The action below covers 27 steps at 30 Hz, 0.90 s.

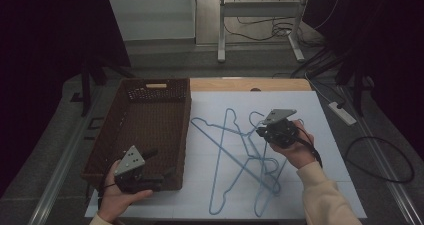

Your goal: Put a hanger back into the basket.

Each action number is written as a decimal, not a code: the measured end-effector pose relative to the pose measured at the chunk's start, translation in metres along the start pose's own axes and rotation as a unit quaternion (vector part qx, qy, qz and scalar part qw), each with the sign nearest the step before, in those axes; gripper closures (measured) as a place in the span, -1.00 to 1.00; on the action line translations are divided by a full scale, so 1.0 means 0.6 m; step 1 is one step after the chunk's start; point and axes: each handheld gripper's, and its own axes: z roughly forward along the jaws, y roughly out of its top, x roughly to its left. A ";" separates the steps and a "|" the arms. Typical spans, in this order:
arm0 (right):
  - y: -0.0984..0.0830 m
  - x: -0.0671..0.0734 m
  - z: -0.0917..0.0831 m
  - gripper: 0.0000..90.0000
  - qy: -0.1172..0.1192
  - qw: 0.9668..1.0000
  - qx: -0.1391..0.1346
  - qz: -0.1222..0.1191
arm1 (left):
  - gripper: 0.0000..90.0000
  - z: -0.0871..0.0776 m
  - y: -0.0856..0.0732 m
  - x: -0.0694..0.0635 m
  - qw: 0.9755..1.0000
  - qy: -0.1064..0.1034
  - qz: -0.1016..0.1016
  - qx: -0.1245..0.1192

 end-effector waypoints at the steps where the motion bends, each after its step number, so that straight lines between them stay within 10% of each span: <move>1: -0.001 -0.001 -0.004 0.92 -0.003 1.000 -0.005 0.005 | -0.62 0.000 0.000 0.000 1.000 0.000 0.000 0.000; 27: 0.024 0.011 -0.061 0.92 -0.033 0.990 -0.109 0.079 | -0.58 0.009 0.024 -0.022 1.000 -0.016 0.005 -0.001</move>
